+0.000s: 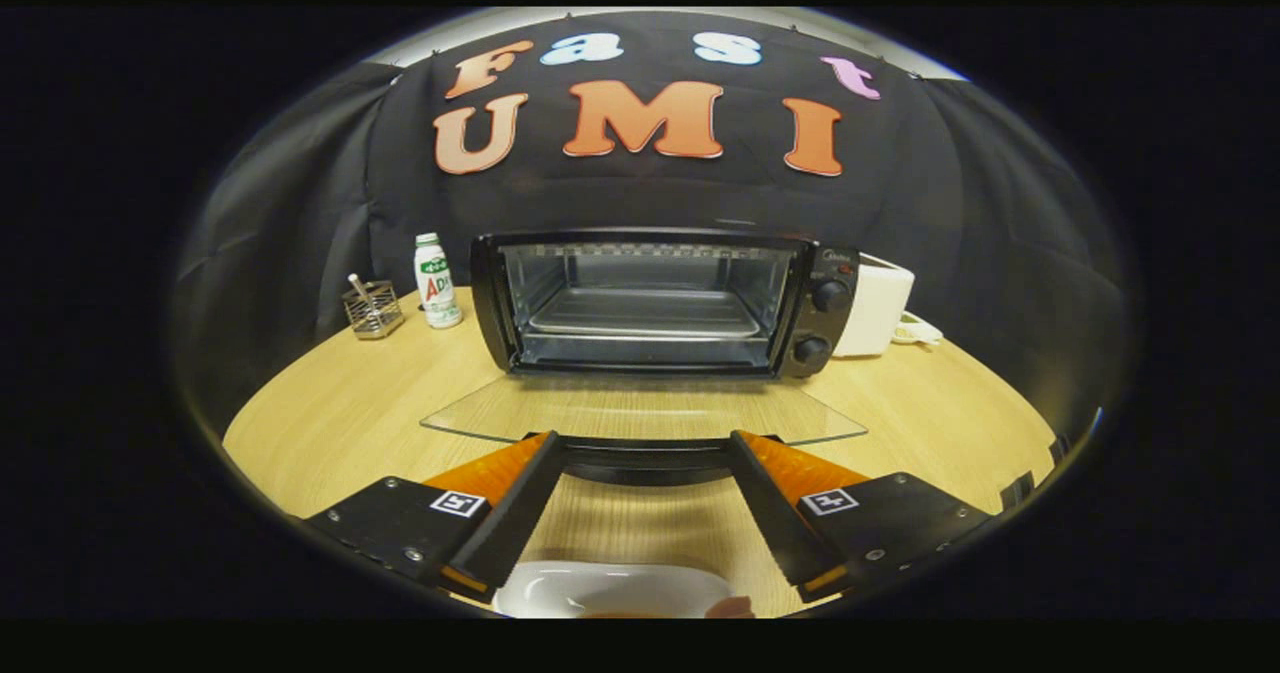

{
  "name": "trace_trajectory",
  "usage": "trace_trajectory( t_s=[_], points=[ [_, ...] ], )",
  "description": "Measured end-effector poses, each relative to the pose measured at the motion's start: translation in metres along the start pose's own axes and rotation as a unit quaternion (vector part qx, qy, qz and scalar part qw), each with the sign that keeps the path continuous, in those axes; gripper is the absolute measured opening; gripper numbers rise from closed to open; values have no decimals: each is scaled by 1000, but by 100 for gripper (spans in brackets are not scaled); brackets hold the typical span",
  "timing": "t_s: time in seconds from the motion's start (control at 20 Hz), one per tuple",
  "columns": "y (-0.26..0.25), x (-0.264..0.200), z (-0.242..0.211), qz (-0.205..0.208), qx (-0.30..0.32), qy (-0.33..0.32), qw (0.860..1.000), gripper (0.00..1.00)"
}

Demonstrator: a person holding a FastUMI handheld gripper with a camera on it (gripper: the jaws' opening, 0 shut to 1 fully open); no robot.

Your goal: Open the toaster oven, put the food inside, and close the toaster oven door.

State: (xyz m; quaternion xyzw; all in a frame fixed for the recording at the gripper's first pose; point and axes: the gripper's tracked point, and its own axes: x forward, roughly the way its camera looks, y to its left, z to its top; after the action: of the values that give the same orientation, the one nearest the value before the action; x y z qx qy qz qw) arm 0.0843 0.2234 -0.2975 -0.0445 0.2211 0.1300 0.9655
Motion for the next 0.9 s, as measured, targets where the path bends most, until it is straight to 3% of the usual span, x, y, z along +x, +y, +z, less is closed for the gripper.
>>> trace_trajectory(
  t_s=[0.35,0.65,0.9],
  points=[
    [-4,0,-14,0,-9,20,1000,99],
    [-4,12,-39,3,2,79,997,99],
    [-3,10,-37,5,-7,76,997,99]
  ],
)
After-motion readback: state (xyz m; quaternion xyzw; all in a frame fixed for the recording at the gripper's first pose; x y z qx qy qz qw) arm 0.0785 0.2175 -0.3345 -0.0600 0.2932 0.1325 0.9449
